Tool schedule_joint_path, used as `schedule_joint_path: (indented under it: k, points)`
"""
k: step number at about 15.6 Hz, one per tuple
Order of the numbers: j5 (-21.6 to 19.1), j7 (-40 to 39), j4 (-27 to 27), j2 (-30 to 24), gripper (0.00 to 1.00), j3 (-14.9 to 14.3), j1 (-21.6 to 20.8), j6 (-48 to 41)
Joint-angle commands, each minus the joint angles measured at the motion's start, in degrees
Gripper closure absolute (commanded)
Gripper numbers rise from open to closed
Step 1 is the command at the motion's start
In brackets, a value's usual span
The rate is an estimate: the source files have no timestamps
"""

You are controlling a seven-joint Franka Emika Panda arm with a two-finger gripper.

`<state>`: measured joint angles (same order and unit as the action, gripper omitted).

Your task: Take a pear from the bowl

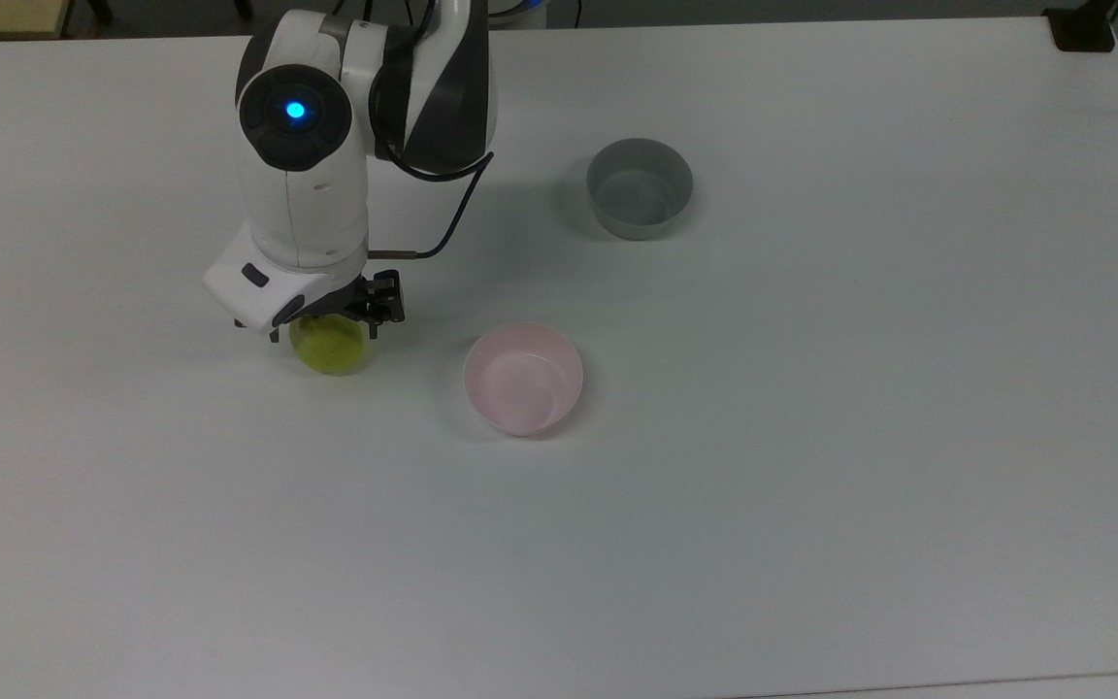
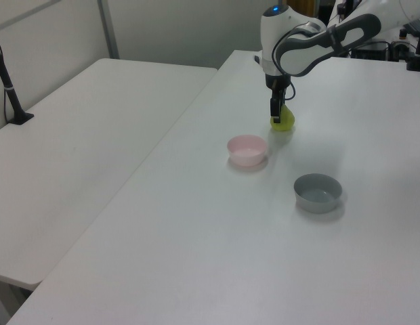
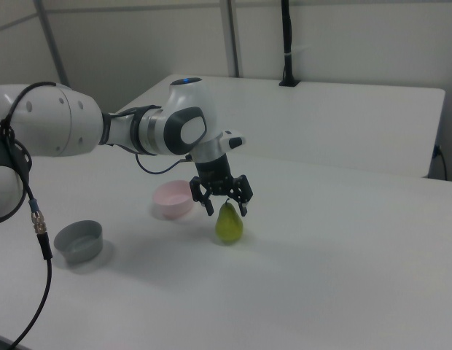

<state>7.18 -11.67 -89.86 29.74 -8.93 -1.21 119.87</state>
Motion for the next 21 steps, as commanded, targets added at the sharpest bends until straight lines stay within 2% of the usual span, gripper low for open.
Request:
schedule_joint_path:
  k: [1, 3, 7, 10, 14, 17, 21]
  points:
    - [0.2, 0.1, -0.2, -5.5, 0.00, -0.5, -0.5, -0.6]
    - [-0.8, 0.3, -0.1, -9.2, 0.00, -0.5, -0.5, -3.0]
    - [-5.6, 4.0, 0.2, -17.1, 0.00, -0.6, -0.4, -9.6]
    - [-5.9, 9.3, 0.4, -21.1, 0.00, -0.5, -0.7, -16.5]
    - [-5.9, 10.2, 0.3, -24.5, 0.00, -0.5, -2.3, -25.1]
    - [-5.9, 9.8, 0.1, -26.4, 0.00, -0.6, -1.9, -27.6]
    - [-5.9, 9.6, 0.1, -26.2, 0.00, -0.6, -1.6, -27.6]
